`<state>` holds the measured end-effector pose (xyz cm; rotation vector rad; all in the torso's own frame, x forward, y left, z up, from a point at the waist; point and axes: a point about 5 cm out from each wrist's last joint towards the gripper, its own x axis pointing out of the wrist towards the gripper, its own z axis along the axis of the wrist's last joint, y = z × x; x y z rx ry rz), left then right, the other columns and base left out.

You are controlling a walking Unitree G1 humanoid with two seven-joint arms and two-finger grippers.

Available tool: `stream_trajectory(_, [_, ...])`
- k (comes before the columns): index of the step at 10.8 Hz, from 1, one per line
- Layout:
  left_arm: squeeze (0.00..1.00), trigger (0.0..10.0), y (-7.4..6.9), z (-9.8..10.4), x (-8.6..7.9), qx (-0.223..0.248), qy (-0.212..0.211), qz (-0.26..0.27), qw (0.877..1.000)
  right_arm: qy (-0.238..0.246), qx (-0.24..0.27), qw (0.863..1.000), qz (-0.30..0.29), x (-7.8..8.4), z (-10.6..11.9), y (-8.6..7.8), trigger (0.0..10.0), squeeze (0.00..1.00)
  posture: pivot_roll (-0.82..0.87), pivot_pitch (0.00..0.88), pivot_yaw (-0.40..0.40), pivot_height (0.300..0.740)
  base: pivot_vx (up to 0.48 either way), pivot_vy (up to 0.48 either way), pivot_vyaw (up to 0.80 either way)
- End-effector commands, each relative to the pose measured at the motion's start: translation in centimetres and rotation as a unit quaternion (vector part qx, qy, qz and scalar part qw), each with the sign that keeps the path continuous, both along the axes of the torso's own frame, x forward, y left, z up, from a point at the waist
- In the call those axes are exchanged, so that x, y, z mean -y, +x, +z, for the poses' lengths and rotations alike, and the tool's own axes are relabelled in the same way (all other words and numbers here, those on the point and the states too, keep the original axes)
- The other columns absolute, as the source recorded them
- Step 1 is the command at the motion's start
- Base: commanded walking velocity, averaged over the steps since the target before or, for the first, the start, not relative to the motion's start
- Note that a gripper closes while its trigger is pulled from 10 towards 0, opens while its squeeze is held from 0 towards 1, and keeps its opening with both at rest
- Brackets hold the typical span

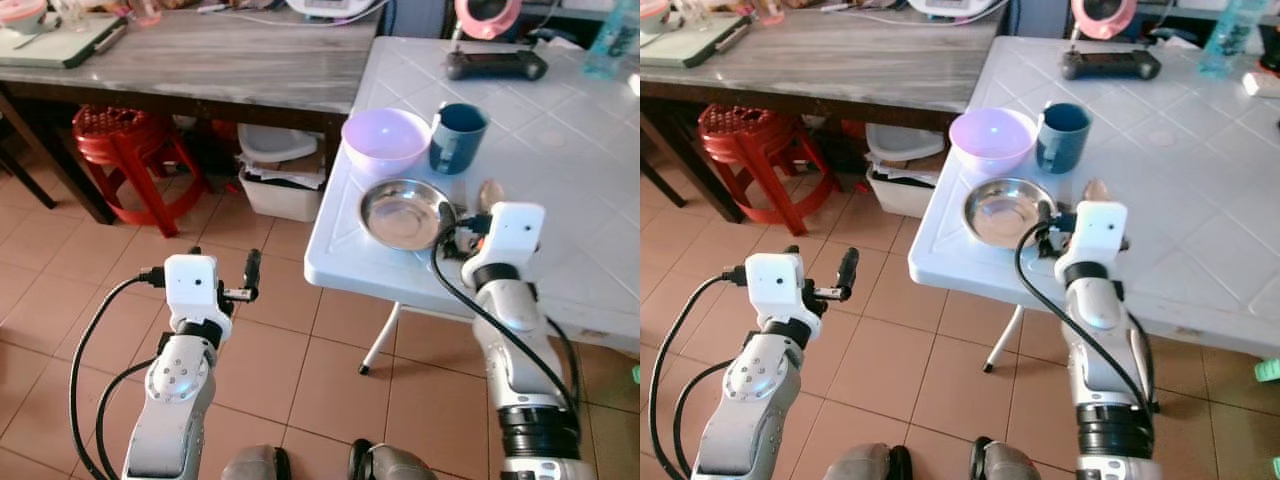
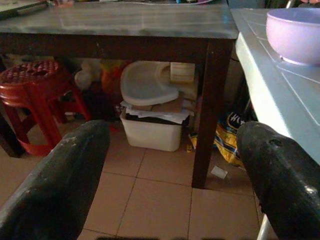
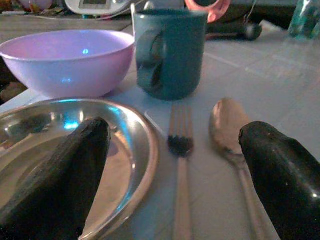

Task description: Setting the table

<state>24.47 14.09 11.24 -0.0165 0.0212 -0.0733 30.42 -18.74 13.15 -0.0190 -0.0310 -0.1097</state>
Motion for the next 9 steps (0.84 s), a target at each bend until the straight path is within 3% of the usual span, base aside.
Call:
stream_trajectory(1, [0.0,10.0,-0.1,0.0,0.0,-0.004,0.003,-0.004,1.0,0.01,-0.011,1.0,-0.004,0.2,-0.4,0.0,10.0,0.0,0.03,0.13,0.059,0.74,0.0,0.0,0.0])
stream_trajectory(9, [0.0,10.0,0.0,0.1,0.3,-0.006,0.003,-0.015,1.0,0.048,-0.037,0.997,0.042,-1.6,-0.8,0.0,10.0,0.0,0.03,0.145,0.064,0.74,0.0,0.0,0.0])
